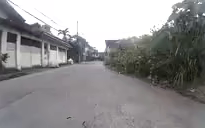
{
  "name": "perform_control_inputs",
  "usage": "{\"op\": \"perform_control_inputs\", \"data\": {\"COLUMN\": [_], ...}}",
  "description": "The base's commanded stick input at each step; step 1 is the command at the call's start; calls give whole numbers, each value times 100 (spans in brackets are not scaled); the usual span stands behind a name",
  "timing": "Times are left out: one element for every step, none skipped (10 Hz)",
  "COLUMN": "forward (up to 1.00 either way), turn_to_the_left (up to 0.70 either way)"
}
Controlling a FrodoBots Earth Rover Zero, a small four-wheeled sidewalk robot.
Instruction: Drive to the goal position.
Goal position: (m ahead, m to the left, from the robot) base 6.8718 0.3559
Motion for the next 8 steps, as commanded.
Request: {"op": "perform_control_inputs", "data": {"forward": [100, 100, 100, 100, 100, 100, 100, 100], "turn_to_the_left": [1, 1, -34, -39, -21, 1, 1, 1]}}
